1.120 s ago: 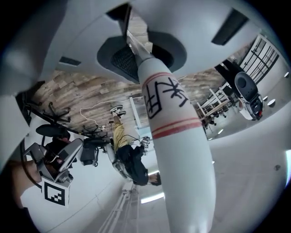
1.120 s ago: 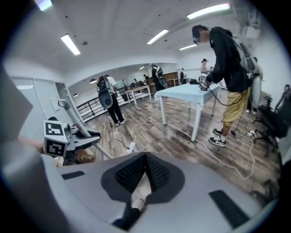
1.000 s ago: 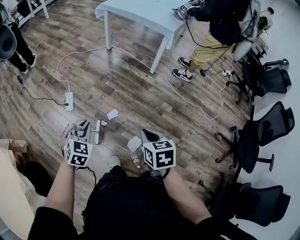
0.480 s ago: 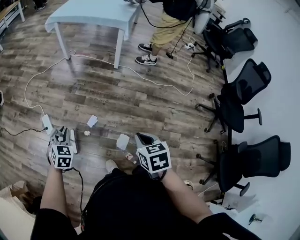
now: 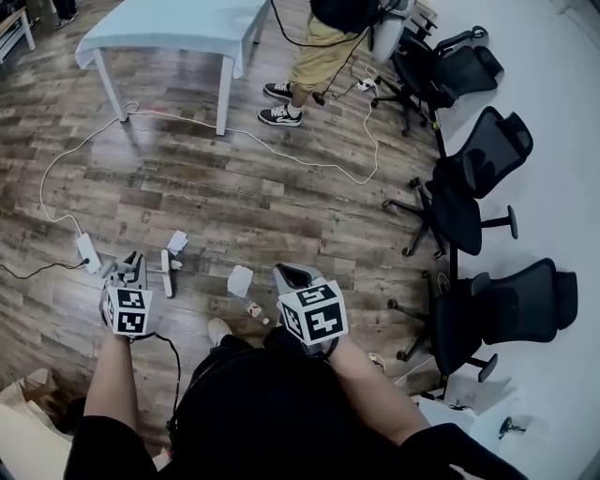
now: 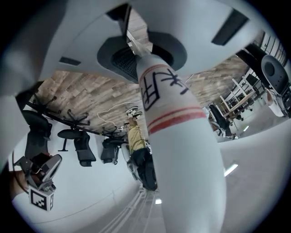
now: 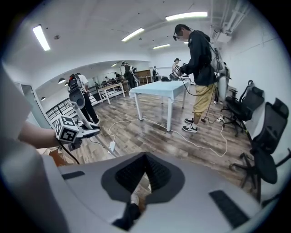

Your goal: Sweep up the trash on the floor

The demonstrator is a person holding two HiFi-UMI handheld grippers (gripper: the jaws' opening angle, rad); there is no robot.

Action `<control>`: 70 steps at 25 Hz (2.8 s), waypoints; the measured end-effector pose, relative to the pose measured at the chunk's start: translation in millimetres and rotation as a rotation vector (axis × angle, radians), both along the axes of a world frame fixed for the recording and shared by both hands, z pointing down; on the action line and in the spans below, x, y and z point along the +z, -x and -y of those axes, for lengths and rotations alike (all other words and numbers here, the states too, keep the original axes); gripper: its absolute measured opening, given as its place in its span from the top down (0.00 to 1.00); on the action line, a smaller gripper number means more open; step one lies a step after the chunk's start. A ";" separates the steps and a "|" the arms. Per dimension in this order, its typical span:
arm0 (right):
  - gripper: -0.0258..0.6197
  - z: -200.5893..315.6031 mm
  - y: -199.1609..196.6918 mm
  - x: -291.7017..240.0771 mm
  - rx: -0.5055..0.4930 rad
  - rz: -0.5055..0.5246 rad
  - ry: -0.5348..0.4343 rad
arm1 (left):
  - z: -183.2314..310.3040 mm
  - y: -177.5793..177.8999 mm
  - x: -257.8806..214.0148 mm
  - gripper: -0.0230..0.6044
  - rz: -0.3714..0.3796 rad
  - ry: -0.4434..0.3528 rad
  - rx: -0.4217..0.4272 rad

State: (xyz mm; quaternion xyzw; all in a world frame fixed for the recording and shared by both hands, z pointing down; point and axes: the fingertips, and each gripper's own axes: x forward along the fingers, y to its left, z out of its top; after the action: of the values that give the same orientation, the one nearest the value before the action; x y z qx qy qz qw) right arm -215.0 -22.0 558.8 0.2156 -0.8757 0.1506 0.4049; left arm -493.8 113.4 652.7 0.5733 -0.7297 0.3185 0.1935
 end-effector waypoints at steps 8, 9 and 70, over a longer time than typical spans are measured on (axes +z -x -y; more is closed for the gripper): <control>0.94 10.8 -21.8 -4.3 -0.018 0.027 -0.008 | 24.4 -63.4 -1.3 0.89 -0.034 -0.011 0.078; 0.94 11.8 -26.6 -2.7 -0.018 0.026 -0.006 | 29.5 -74.2 -1.3 0.89 -0.035 -0.012 0.097; 0.94 72.3 -30.2 30.0 0.310 0.127 0.049 | 150.9 30.3 -14.7 0.89 0.129 0.039 0.382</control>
State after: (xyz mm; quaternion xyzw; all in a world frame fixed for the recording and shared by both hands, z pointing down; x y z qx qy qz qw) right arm -184.8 -94.3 588.8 0.3281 -0.8520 0.2456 0.3257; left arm -524.1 -37.5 637.9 0.6758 -0.6123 0.3996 0.0934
